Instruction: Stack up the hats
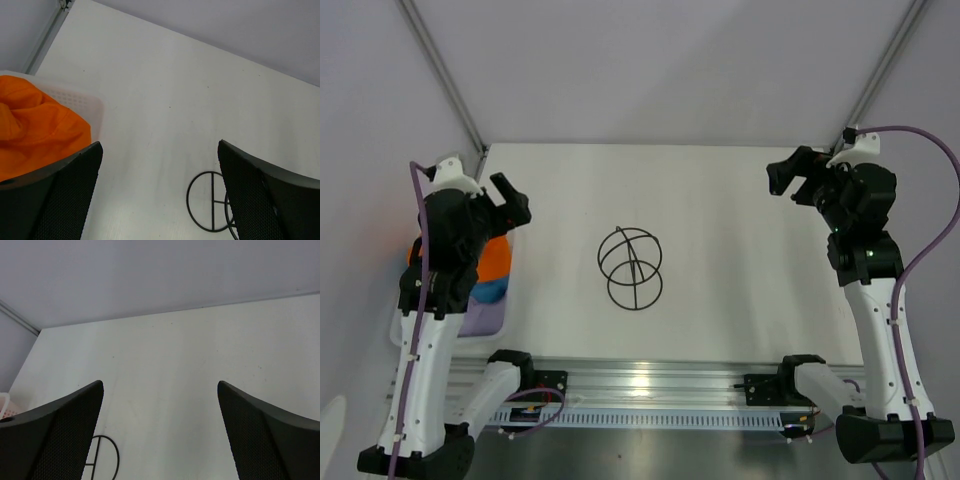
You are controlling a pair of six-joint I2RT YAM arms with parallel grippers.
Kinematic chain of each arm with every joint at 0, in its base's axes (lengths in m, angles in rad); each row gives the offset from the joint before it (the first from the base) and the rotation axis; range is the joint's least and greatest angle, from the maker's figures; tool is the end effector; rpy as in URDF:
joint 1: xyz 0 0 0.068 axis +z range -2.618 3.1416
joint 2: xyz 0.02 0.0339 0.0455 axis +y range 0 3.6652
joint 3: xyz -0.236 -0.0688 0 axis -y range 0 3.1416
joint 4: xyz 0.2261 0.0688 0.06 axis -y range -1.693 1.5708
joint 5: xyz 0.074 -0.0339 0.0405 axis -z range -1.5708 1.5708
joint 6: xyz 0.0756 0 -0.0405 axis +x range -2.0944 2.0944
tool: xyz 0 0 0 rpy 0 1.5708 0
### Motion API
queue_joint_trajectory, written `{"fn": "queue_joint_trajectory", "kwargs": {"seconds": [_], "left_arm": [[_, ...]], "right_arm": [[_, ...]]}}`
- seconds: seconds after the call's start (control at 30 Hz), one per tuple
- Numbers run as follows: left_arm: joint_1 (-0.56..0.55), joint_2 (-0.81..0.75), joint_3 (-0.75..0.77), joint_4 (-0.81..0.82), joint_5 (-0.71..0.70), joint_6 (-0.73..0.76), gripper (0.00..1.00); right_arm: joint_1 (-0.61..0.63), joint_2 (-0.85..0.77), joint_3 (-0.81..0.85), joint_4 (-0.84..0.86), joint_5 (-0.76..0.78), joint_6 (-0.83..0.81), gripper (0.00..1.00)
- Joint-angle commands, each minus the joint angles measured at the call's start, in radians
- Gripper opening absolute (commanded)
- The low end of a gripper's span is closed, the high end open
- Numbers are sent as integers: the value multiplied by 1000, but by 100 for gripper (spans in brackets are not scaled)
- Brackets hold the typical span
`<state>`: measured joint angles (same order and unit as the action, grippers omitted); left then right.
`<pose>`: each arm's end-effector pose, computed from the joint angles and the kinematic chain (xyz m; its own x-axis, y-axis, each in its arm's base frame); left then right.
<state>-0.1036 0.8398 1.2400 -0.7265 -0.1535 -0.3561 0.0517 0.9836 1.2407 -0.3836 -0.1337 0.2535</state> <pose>0.1884 -0.0080 0.3849 -0.2842 -0.3168 -0.9049 -0.1504 0.9469 -0.2843 0.2396 0.0225 0.4067 -0.1679 0.2402 -0.9561 -0.1458 0.9531 0.2651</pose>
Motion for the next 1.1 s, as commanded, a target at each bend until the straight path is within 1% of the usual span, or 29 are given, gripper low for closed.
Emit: {"fn": "queue_joint_trajectory", "kwargs": {"seconds": [0.0,0.03,0.07,0.13,0.17,0.2,0.27,0.3,0.37,0.43,0.53,0.57,0.6,0.67,0.83,0.9,0.93,1.0,1.07], "left_arm": [[-4,1,30,-34,-67,31,100],[-4,5,12,-40,-92,40,99],[-1,10,10,-47,-160,37,99],[62,47,19,-69,-192,8,99],[97,67,27,-97,-149,-3,100],[202,111,42,-109,-124,-13,99],[283,154,68,-134,-81,-30,100],[341,175,76,-137,-67,-30,100],[393,229,84,-133,-55,-26,99],[410,278,84,-119,-69,-33,99],[439,355,76,-93,-130,-56,98],[452,373,79,-88,-135,-66,98],[478,390,76,-79,-130,-70,95],[487,439,72,-47,-98,-70,94],[470,498,64,18,-47,-8,94],[447,510,76,29,-55,22,94],[441,518,93,29,-52,28,94],[418,557,122,27,-61,40,94],[397,596,151,13,-104,46,95]], "right_arm": [[4,6,-3,103,-46,7,100],[4,15,-10,109,-50,12,99],[4,21,-18,126,-56,18,100],[5,36,-50,147,-63,62,100],[5,41,-61,170,-69,82,100],[8,44,-90,187,-90,110,99],[14,52,-127,241,-109,133,100],[17,53,-147,259,-118,138,100],[28,66,-201,299,-110,159,100],[33,81,-237,325,-109,173,99],[37,133,-236,350,-142,168,99],[40,147,-224,354,-153,162,100],[42,173,-216,354,-165,159,100],[46,190,-207,359,-168,145,100],[48,202,-222,373,-150,130,99],[48,204,-228,373,-156,127,100],[48,205,-230,405,-159,125,99],[48,210,-236,407,-161,125,100],[48,217,-236,405,-158,122,100]]}}
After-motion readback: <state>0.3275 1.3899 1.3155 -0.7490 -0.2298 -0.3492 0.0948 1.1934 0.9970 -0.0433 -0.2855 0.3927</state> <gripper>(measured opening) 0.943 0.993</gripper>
